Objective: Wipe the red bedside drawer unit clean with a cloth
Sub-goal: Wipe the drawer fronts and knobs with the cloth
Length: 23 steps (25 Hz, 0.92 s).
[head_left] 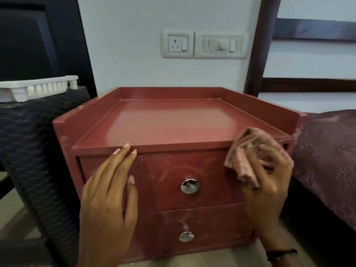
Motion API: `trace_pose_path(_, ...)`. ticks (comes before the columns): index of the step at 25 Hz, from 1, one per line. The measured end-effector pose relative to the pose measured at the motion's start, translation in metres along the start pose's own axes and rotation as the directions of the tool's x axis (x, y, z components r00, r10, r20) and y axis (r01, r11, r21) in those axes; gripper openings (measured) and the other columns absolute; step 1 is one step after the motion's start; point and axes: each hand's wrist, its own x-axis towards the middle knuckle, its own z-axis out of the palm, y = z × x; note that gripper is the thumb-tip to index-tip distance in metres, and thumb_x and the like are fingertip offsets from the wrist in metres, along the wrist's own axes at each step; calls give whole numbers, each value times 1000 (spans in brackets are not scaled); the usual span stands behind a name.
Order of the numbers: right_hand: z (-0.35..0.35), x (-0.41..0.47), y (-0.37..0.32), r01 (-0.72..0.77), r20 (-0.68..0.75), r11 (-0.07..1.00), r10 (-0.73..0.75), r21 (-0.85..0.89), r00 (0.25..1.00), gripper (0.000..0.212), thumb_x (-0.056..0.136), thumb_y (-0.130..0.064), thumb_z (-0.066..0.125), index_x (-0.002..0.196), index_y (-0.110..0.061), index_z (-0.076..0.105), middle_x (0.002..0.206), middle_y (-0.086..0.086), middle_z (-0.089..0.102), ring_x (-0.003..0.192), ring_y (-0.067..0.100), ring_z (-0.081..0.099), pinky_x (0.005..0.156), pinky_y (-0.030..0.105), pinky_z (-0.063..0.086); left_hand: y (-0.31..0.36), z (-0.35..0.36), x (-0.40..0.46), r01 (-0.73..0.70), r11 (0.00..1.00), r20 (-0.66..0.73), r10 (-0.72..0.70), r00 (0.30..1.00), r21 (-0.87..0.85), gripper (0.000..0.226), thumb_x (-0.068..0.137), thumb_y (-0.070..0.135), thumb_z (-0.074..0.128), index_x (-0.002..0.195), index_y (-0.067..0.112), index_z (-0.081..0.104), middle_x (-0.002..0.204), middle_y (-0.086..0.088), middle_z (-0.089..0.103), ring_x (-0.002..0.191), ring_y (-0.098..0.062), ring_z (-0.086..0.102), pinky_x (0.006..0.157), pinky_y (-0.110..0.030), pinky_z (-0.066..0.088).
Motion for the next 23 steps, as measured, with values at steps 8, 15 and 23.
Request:
trace_pose_path(8, 18, -8, -38, 104, 43, 995, -105, 7, 994, 73, 68, 4, 76, 130, -26, 51, 127, 2, 47, 100, 24, 52, 71, 41, 52, 43, 38, 6, -131, 991, 89, 133, 987, -38, 47, 91, 13, 46, 137, 9, 55, 148, -2, 47, 139, -14, 38, 114, -19, 21)
trace_pose_path(15, -8, 4, 33, -95, -124, 992, 84, -83, 989, 46, 82, -2, 55, 125, -14, 60, 126, 12, 50, 105, 35, 50, 82, 45, 47, 43, 45, 14, -218, 976, 128, 213, 969, 23, 51, 92, 17, 42, 141, 5, 49, 152, -6, 43, 143, -18, 33, 118, -33, 21)
trace_pose_path(23, -17, 34, 46, -96, -162, 990, 78, -105, 984, 63, 76, 15, 56, 131, -15, 52, 136, 9, 50, 100, 34, 47, 90, 23, 36, 46, 56, 13, -205, 978, 105, 200, 974, 31, 50, 93, 18, 40, 141, 6, 49, 150, -5, 45, 142, -19, 34, 117, -38, 24)
